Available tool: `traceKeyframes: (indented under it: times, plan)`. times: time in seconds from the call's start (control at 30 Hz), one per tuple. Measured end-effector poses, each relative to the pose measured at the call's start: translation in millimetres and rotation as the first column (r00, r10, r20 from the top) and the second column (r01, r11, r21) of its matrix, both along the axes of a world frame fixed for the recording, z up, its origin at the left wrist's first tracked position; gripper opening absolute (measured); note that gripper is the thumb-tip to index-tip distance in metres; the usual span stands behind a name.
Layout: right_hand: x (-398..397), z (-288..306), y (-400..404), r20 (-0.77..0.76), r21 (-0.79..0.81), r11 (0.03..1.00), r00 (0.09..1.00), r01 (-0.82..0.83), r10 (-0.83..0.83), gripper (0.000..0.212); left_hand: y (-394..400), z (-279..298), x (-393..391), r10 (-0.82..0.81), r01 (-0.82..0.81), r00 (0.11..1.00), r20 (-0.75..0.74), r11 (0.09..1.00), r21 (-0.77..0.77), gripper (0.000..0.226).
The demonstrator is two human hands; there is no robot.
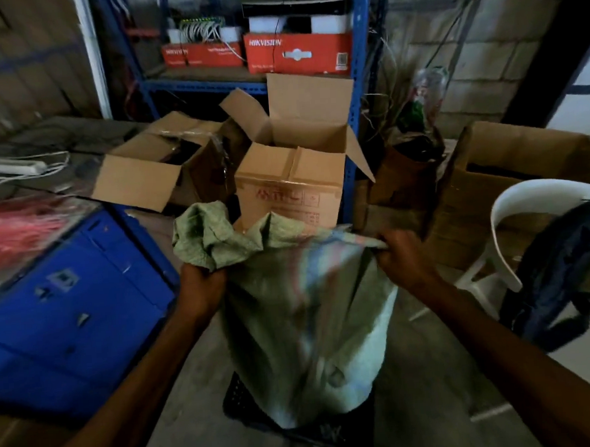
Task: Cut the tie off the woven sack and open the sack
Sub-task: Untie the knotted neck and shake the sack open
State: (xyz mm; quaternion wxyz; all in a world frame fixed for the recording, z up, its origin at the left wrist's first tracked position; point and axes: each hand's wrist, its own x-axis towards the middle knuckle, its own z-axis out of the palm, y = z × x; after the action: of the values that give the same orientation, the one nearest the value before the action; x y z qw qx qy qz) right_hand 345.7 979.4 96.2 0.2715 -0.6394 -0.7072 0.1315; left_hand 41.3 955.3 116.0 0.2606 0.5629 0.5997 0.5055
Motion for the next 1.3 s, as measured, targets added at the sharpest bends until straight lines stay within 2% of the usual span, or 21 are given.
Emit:
traceKeyframes:
  times: [0.07, 0.1, 0.2, 0.27, 0.37, 0.43, 0.53, 0.63, 0.7, 0.8, 0.9, 1.03, 1.13, 1.23, 1.3]
  plan:
    - [-4.4, 7.9, -2.4, -0.066, 0.060, 0.998, 0.998, 0.006, -0.003, 0.007, 5.4, 7.9, -6.6, -0.008, 0.008, 1.000, 0.020, 1.000, 0.018, 0.048]
    - [-5.2, 2.3, -4.9, -0.036, 0.050, 0.999, 0.999, -0.007, 0.009, 0.008, 9.3, 12.5, -9.8, 0.007, -0.009, 0.999, 0.039, 0.999, 0.035, 0.048]
    - [-8.8, -30.8, -21.4, 0.168, -0.233, 0.971, 0.986, 0.060, -0.020, 0.024, 16.2, 20.4, -14.6, 0.045, -0.051, 0.992, 0.116, 0.997, 0.051, 0.051]
    - [-4.8, -31.2, -28.0, 0.133, -0.299, 0.942, 0.984, 0.155, -0.120, 0.027, 18.6, 16.4, -17.7, 0.022, -0.027, 0.988, 0.151, 0.999, 0.034, 0.055]
    - [-2.6, 2.6, -22.3, 0.031, -0.094, 0.967, 0.971, 0.238, -0.236, 0.039, 28.5, 20.7, -32.6, 0.052, -0.061, 0.979, 0.197, 0.997, 0.041, 0.055]
    - [-13.5, 30.4, -19.0, 0.021, -0.018, 0.977, 0.977, 0.214, -0.214, 0.042, 40.9, 26.3, -40.0, 0.031, -0.044, 0.983, 0.183, 0.997, 0.064, 0.058]
    - [-38.8, 53.6, -19.0, 0.090, -0.024, 0.995, 0.991, 0.100, -0.097, 0.034, 49.8, 31.0, -48.3, -0.015, 0.009, 0.995, 0.096, 0.998, 0.055, 0.049]
    - [-54.4, 74.7, -16.3, 0.026, 0.104, 0.988, 0.993, 0.111, -0.114, 0.023, 61.3, 33.5, -62.0, 0.000, -0.009, 0.990, 0.141, 0.998, 0.060, 0.048]
    - [-62.6, 87.0, -18.0, 0.034, 0.147, 0.985, 0.994, 0.095, -0.101, 0.023, 63.6, 38.0, -73.8, -0.012, 0.004, 0.993, 0.120, 0.997, 0.072, 0.047]
    - [-68.7, 115.1, -15.5, -0.024, 0.286, 0.942, 0.984, 0.177, -0.178, 0.027, 71.9, 55.1, -91.7, 0.003, -0.031, 0.979, 0.204, 0.990, 0.135, 0.048]
    - [-69.6, 131.6, -11.1, 0.131, 0.109, 0.993, 0.989, 0.051, -0.066, 0.025, 77.1, 62.9, -102.8, -0.111, 0.104, 0.991, 0.078, 0.990, 0.095, 0.060]
    - [-69.0, 163.0, -13.5, 0.006, 0.300, 0.933, 0.978, 0.198, -0.209, 0.024, 83.8, 78.3, -104.6, -0.052, 0.016, 0.984, 0.168, 0.977, 0.213, 0.040]
    - [-69.2, 178.3, -10.7, 0.130, 0.190, 0.972, 0.978, 0.136, -0.162, 0.029, 90.4, 91.4, -103.1, -0.132, 0.138, 0.990, -0.043, 0.963, 0.232, 0.049]
    - [-60.9, 189.2, -3.6, 0.070, 0.163, 0.954, 0.962, 0.251, -0.265, 0.022, 102.7, 113.0, -109.1, -0.088, 0.091, 0.996, -0.022, 0.960, 0.266, 0.051]
    - [-60.0, 197.7, -2.4, 0.088, 0.067, 0.959, 0.956, 0.274, -0.280, 0.018, 108.6, 122.7, -113.4, -0.100, 0.126, 0.987, -0.127, 0.968, 0.219, 0.049]
